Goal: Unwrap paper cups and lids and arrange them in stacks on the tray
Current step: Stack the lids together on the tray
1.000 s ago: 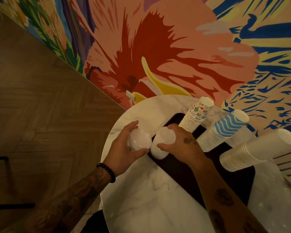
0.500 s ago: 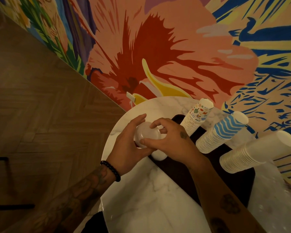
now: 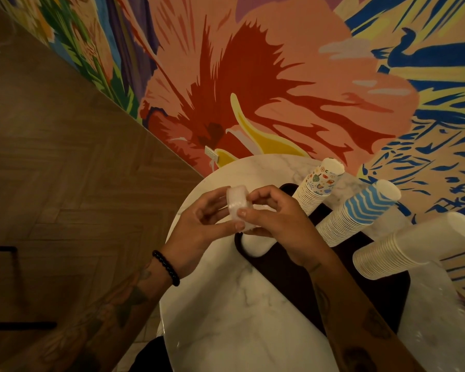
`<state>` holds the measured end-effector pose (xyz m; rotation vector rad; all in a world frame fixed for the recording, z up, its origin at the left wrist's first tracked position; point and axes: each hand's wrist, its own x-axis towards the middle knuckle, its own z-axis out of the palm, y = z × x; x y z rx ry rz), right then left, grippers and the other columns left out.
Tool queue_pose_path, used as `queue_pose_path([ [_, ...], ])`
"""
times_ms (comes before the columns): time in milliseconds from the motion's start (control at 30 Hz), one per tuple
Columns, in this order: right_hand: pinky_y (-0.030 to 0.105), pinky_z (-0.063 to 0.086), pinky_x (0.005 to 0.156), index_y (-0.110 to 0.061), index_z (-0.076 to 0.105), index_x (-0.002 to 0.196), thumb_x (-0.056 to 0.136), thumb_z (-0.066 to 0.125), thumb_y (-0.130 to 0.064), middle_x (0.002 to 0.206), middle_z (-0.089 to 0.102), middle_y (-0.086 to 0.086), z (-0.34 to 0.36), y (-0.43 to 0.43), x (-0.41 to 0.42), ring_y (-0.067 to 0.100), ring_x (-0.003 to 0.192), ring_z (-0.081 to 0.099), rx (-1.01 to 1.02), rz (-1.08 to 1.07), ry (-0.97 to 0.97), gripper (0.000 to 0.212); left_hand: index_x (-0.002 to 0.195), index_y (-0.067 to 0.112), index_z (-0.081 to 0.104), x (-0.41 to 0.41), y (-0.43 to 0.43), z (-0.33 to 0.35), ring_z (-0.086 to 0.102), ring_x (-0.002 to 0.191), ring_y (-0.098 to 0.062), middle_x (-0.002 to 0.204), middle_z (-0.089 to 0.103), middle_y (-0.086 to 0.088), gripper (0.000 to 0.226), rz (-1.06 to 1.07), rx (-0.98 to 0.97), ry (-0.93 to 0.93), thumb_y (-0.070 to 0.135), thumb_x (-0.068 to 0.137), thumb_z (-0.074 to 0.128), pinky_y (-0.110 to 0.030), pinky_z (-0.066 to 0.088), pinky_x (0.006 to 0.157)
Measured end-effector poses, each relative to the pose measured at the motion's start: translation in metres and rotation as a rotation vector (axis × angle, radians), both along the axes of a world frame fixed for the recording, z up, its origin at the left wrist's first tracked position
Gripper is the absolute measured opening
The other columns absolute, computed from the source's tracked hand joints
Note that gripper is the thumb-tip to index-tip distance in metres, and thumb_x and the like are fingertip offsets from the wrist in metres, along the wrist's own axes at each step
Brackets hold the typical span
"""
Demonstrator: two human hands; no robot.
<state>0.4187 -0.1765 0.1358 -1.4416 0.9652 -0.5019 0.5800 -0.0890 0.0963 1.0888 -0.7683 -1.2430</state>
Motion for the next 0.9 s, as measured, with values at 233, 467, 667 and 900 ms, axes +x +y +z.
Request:
queue_pose_path([
  [233, 0.034, 0.06, 0.075, -0.018, 0.065, 0.108, 0.082, 0.078, -0.032, 0.106, 0.076, 0.0, -0.0042, 0.0035, -0.0042, 0.019, 0.101, 0.072, 0.088, 0.001, 0.016, 0.033, 0.133, 0.037, 0.055, -0.0029, -0.0001, 0.0004, 0.069, 0.104, -0.018, 0.125, 0.063, -0.002, 0.066, -0.034, 0.055, 0.014, 0.017, 0.072, 0.075, -0.037, 0.059, 0.081],
  [467, 0.029, 0.056, 0.073, -0.029, 0.058, 0.128, 0.069, 0.079, -0.047, 0.107, 0.077, 0.001, -0.0044, 0.0056, -0.0034, 0.017, 0.102, 0.072, 0.121, 0.017, 0.017, 0.065, 0.13, 0.032, 0.057, -0.0028, -0.0003, 0.0033, 0.071, 0.102, -0.029, 0.124, 0.062, -0.003, 0.066, -0.104, 0.099, 0.076, 0.013, 0.07, 0.076, -0.048, 0.06, 0.082],
  [667, 0.036, 0.061, 0.076, -0.024, 0.06, 0.124, 0.069, 0.081, -0.041, 0.115, 0.074, 0.003, -0.0045, 0.0039, -0.0036, 0.02, 0.103, 0.073, 0.164, 0.039, 0.033, 0.062, 0.126, 0.026, 0.058, -0.0021, -0.0012, -0.0014, 0.069, 0.106, -0.033, 0.127, 0.061, -0.007, 0.064, -0.106, 0.112, 0.056, 0.011, 0.067, 0.078, -0.056, 0.057, 0.086],
  [900, 0.043, 0.061, 0.085, -0.023, 0.06, 0.124, 0.066, 0.083, -0.038, 0.12, 0.071, 0.003, -0.0061, 0.002, -0.0066, 0.02, 0.109, 0.07, 0.17, -0.01, -0.011, 0.064, 0.122, 0.027, 0.058, -0.0004, -0.0028, -0.0027, 0.071, 0.099, -0.025, 0.122, 0.063, -0.007, 0.059, -0.057, 0.117, 0.155, 0.007, 0.069, 0.074, -0.048, 0.059, 0.08],
])
